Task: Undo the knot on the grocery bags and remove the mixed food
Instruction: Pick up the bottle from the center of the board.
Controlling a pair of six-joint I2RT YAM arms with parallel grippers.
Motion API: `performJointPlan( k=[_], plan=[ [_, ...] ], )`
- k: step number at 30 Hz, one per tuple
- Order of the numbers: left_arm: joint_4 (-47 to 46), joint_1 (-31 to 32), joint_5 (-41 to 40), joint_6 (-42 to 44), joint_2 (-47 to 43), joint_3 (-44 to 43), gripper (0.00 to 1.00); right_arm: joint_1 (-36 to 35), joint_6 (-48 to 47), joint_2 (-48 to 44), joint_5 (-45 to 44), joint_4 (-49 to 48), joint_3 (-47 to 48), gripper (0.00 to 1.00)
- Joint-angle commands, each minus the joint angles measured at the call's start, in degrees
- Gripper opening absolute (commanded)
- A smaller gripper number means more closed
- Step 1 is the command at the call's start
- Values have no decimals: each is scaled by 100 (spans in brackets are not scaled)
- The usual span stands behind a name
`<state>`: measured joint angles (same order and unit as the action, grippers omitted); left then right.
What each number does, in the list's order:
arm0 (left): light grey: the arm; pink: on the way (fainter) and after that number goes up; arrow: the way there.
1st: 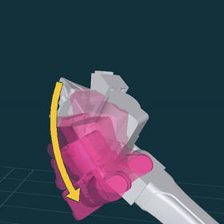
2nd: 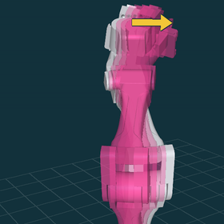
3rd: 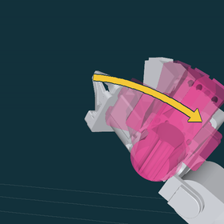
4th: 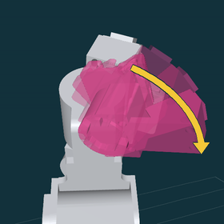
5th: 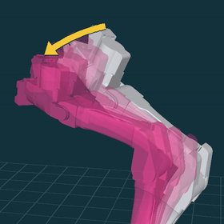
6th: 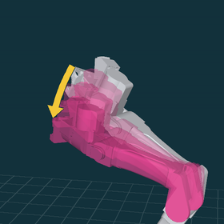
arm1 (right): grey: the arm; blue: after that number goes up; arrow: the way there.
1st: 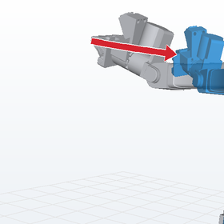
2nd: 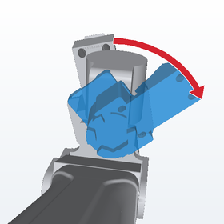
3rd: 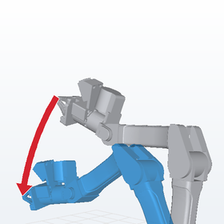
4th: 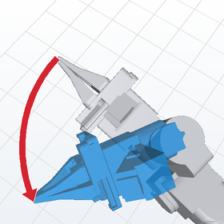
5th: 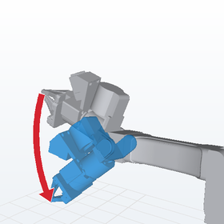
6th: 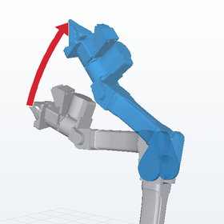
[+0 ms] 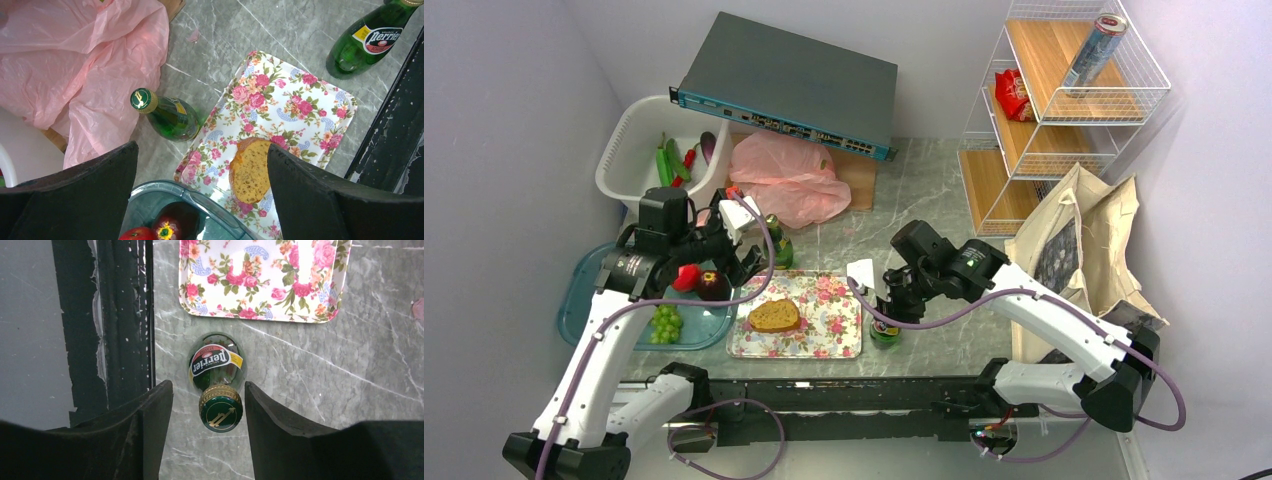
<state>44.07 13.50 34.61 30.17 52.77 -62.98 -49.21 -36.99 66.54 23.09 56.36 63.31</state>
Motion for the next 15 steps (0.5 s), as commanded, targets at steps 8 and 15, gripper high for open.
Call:
performJointPlan(
  k=[8, 15],
  plan=[
    [-140, -14, 76, -60, -94, 45, 99, -11, -66, -82, -251, -195, 55, 20],
    [-200, -14, 102, -79, -83, 69, 99, 450, -291, -57, -604, 98, 373, 0]
  ],
)
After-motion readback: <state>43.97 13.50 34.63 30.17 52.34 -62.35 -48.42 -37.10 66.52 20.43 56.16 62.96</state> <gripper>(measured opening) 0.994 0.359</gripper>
